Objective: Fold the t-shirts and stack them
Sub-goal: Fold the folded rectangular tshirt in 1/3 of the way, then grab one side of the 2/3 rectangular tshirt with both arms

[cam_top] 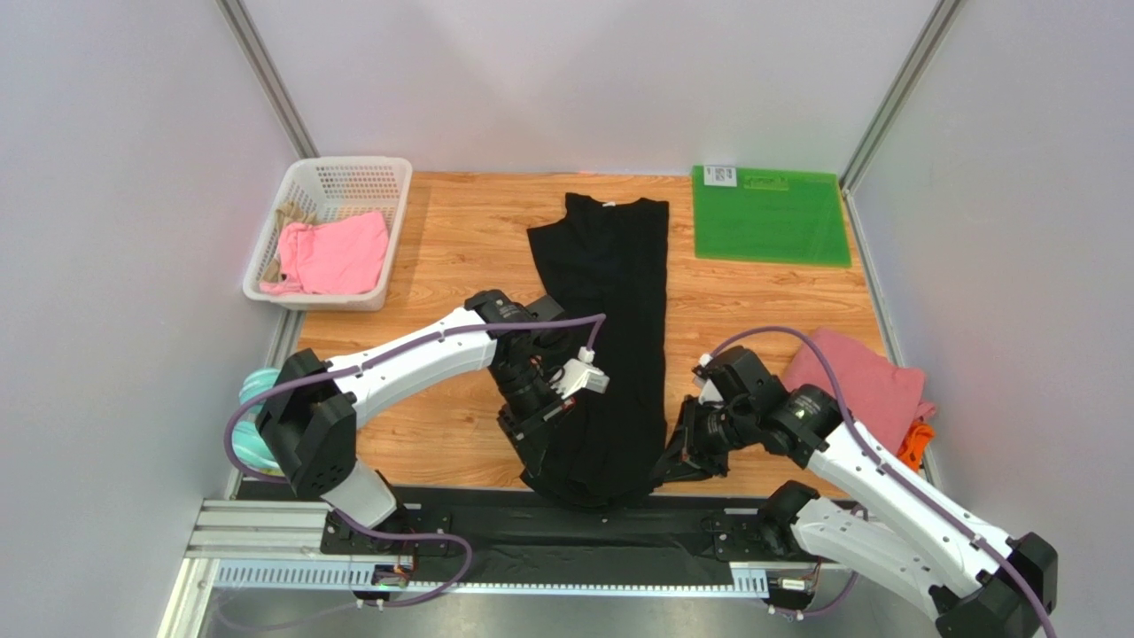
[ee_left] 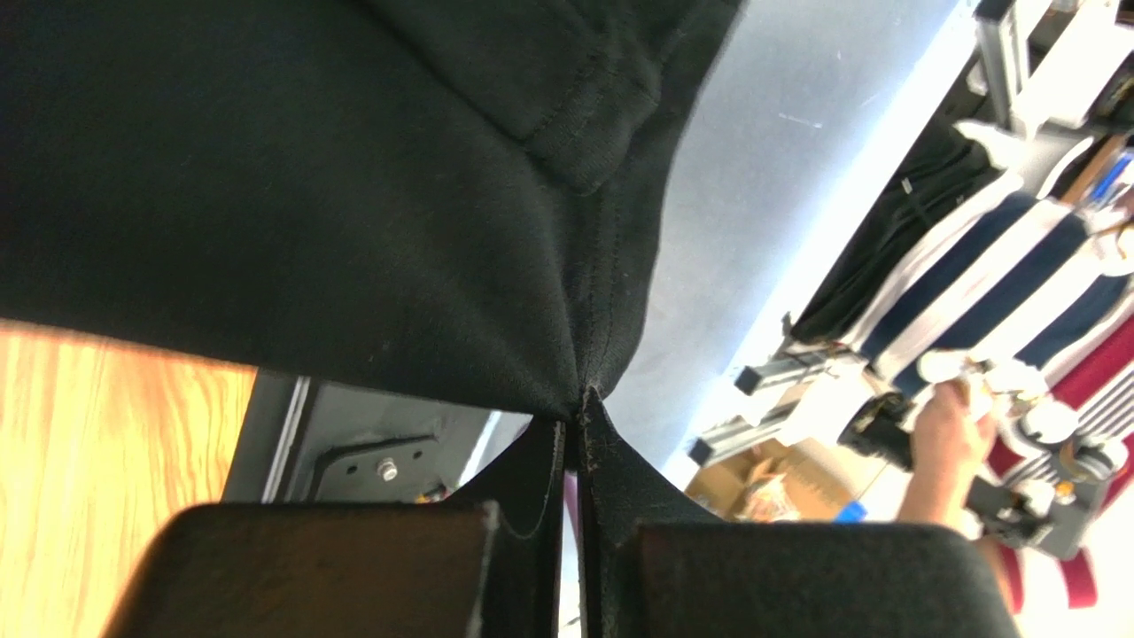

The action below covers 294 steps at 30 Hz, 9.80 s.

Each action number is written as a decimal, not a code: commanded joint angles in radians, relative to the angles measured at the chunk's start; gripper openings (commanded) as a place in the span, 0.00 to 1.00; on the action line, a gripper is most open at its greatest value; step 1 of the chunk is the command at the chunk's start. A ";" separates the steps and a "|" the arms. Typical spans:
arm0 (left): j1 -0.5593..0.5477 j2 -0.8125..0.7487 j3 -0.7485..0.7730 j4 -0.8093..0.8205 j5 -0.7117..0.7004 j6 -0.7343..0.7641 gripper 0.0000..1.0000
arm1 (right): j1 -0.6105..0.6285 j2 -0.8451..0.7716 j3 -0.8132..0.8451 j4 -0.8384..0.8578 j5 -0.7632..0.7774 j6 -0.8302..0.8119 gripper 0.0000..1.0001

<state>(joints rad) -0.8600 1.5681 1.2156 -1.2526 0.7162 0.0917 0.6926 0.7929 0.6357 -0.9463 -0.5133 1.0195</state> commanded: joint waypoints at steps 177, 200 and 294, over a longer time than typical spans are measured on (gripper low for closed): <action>0.513 0.136 0.271 0.228 -0.198 0.075 1.00 | -0.346 1.229 0.456 0.389 -0.211 -0.456 0.44; 0.374 0.207 0.027 0.331 -0.150 -0.078 1.00 | -0.367 0.706 0.114 0.342 -0.117 -0.423 0.54; 0.368 0.426 0.015 0.441 -0.216 -0.234 0.85 | -0.479 0.936 0.087 0.572 -0.200 -0.355 0.43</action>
<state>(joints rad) -0.4873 1.9453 1.2549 -0.8925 0.5743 -0.1600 0.1913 1.7054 0.7212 -0.4110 -0.7937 0.6556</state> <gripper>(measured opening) 0.870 0.440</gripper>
